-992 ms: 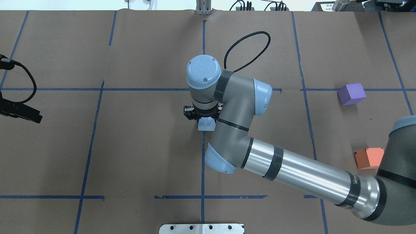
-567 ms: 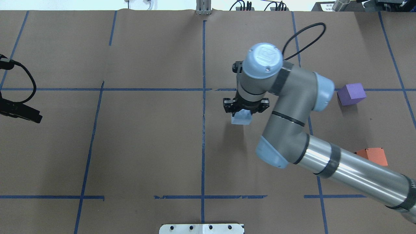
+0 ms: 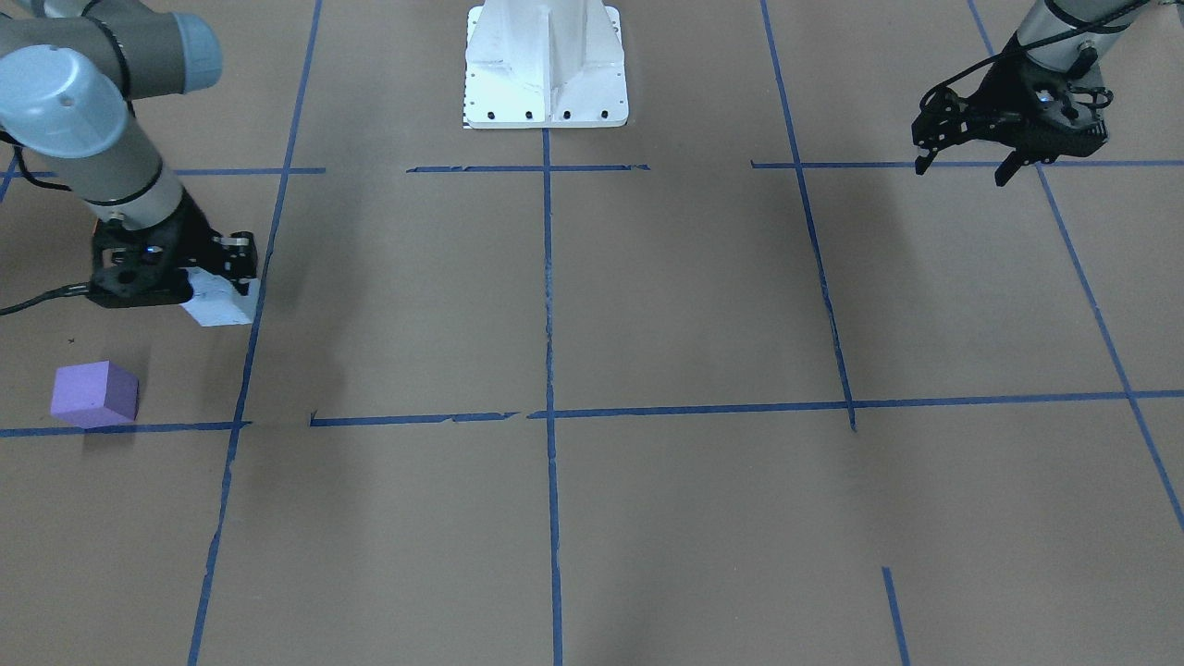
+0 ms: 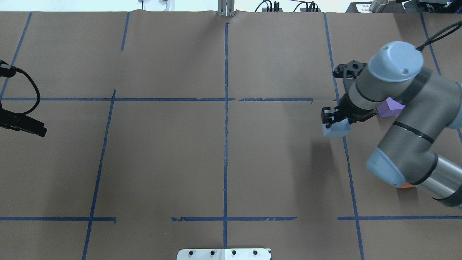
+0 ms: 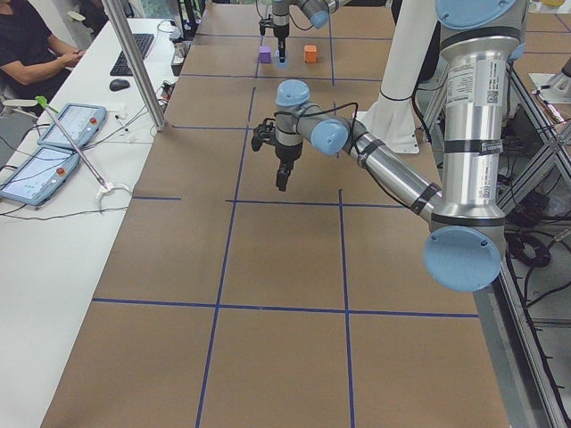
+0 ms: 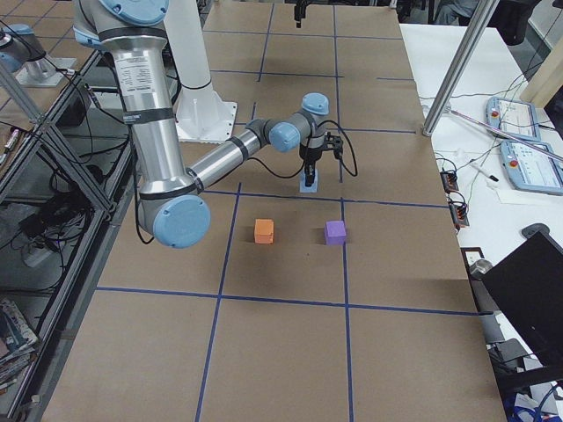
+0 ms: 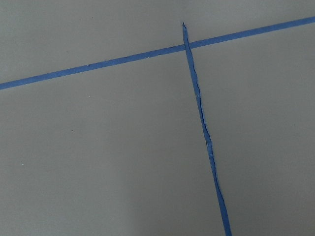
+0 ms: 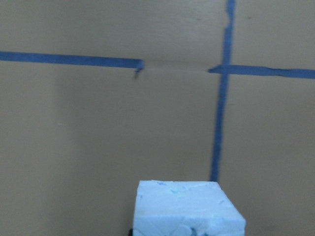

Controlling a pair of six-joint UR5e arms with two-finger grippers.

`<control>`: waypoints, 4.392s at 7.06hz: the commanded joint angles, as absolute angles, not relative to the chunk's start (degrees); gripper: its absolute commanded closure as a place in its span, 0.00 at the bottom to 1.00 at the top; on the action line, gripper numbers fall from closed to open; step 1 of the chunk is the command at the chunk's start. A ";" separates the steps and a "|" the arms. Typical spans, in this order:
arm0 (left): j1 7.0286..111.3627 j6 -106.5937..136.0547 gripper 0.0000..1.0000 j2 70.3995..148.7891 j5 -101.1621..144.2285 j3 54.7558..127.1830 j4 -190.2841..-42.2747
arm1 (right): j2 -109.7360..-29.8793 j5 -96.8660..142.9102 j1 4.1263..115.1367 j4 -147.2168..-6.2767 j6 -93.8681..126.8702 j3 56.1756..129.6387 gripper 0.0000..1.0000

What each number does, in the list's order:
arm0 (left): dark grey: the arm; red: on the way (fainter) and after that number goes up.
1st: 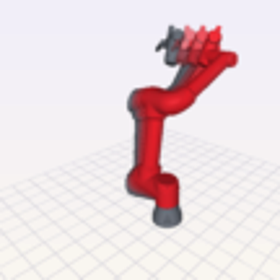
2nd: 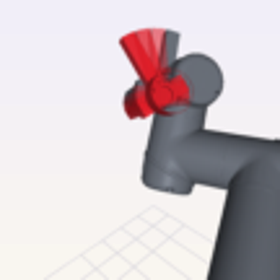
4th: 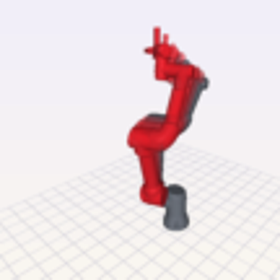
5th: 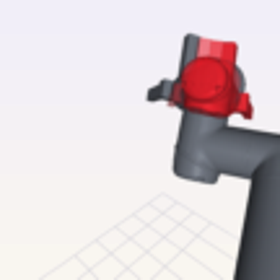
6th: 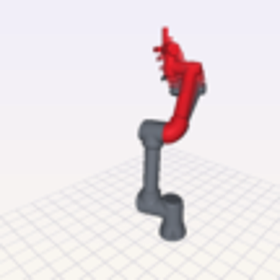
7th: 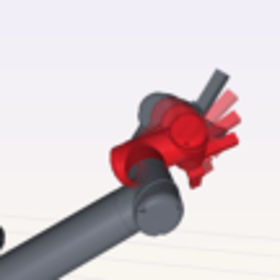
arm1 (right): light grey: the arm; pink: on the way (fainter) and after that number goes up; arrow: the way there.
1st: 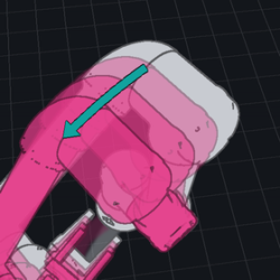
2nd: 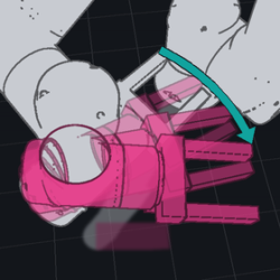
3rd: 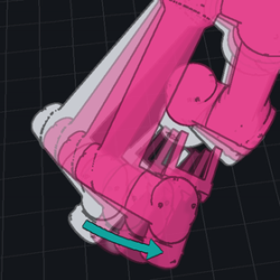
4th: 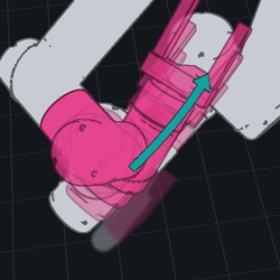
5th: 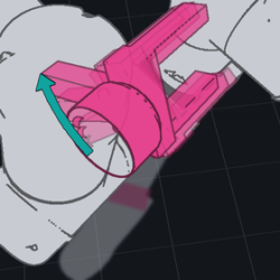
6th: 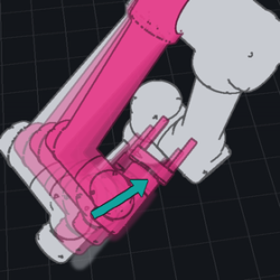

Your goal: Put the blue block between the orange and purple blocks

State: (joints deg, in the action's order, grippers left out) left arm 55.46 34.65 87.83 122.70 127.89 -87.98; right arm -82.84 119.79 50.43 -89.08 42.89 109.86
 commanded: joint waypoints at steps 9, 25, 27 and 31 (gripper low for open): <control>55.46 34.72 0.00 87.89 122.70 127.97 -87.98 | -91.14 122.26 53.18 -79.37 36.47 101.87 0.85; 70.54 13.52 0.00 85.35 131.44 120.00 -88.07 | -99.74 137.11 85.49 -81.46 12.59 108.28 0.00; 79.25 -1.61 0.00 82.27 133.76 113.08 -87.80 | -99.84 136.94 88.67 -88.19 4.71 108.54 0.00; 89.21 -10.28 0.00 84.29 135.61 102.74 -86.84 | -101.68 132.54 88.42 -92.90 -1.14 108.63 0.00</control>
State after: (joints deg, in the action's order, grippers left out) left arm 88.26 -9.86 83.93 135.05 102.97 -87.21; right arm -100.69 133.00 88.47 -92.63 -0.81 108.47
